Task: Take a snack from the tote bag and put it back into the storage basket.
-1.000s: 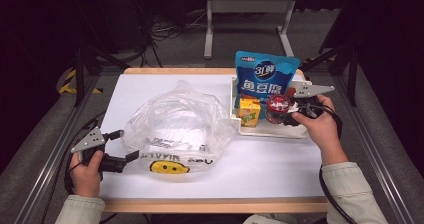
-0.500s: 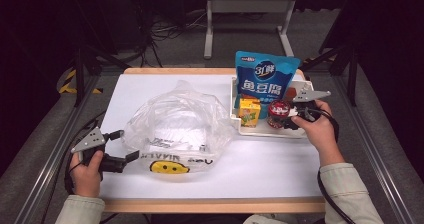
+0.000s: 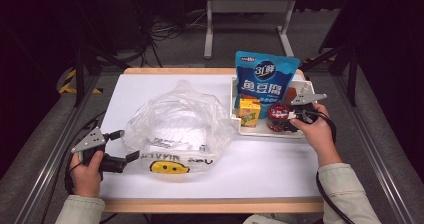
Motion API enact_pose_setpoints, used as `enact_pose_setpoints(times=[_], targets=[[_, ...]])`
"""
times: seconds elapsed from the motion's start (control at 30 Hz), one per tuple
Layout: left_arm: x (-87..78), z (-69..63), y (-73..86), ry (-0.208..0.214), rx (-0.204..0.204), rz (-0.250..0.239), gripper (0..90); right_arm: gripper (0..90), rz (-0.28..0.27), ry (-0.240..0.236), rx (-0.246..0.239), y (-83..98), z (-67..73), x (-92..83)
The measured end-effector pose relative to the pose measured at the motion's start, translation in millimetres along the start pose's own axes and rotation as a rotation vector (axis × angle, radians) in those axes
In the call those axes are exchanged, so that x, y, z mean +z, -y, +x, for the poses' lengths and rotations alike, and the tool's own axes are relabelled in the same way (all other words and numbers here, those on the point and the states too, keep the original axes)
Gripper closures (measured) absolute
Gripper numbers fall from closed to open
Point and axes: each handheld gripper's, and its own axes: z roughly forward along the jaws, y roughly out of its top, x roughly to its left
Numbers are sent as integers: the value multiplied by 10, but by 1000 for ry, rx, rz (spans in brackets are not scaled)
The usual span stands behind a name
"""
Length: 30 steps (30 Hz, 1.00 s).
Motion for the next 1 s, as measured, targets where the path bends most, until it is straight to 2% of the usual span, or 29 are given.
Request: enact_pose_setpoints(times=[0.5,1.0], targets=[[-2,-2,-2,-1,-1,0,24,257,13,6,-4,76,-33,46],[-1,-4,-2,-1,-1,1,24,254,21,-29,-17,114,-108,40]])
